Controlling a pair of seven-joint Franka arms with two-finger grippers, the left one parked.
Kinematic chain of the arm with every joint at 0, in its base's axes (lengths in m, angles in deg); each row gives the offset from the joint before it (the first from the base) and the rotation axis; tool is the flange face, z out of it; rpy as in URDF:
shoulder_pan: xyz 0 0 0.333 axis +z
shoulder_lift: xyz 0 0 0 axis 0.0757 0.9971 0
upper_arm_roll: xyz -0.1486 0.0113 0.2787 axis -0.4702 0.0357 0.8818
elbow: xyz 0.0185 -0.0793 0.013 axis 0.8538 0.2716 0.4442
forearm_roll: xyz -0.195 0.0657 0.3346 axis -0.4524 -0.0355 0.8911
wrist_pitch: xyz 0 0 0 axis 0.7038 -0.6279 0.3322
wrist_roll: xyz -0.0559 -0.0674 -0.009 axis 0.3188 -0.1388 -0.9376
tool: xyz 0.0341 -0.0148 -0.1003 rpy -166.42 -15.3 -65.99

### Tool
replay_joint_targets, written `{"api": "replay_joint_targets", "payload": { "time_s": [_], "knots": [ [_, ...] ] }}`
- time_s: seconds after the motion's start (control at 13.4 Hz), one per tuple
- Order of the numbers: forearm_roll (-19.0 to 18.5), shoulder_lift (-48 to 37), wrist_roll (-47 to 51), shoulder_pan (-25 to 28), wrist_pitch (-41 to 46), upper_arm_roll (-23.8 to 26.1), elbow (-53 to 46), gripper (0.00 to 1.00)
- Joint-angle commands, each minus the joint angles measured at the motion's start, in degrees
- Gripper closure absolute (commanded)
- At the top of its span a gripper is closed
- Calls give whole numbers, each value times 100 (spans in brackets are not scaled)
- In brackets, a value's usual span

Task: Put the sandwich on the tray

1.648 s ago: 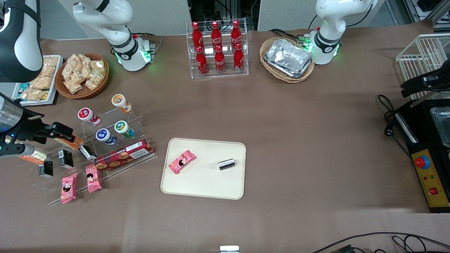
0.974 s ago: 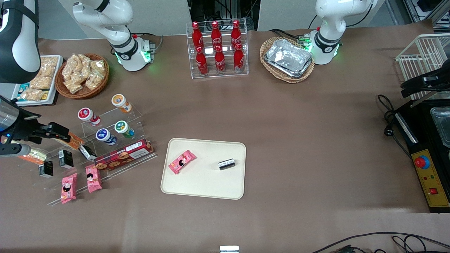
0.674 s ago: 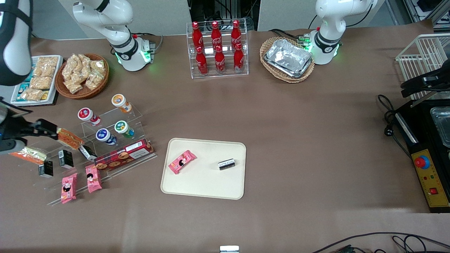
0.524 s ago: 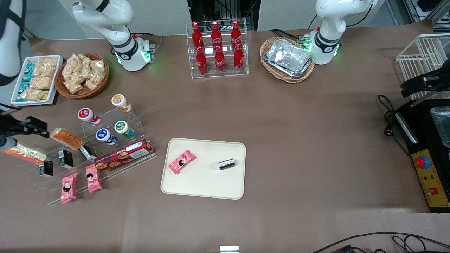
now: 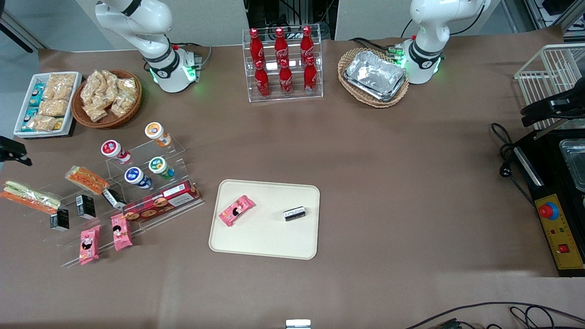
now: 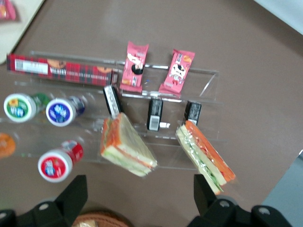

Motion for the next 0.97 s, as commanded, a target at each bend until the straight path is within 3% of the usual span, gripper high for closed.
{"api": "replay_joint_targets", "payload": {
  "time_s": [0.0, 0.52, 0.9],
  "knots": [
    [111, -59, -1190, -350, 406, 31, 90, 0],
    [58, 282, -3651, -790, 302, 22, 151, 0],
    [23, 810, -5165, -923, -462, 14, 151, 0]
  ]
}}
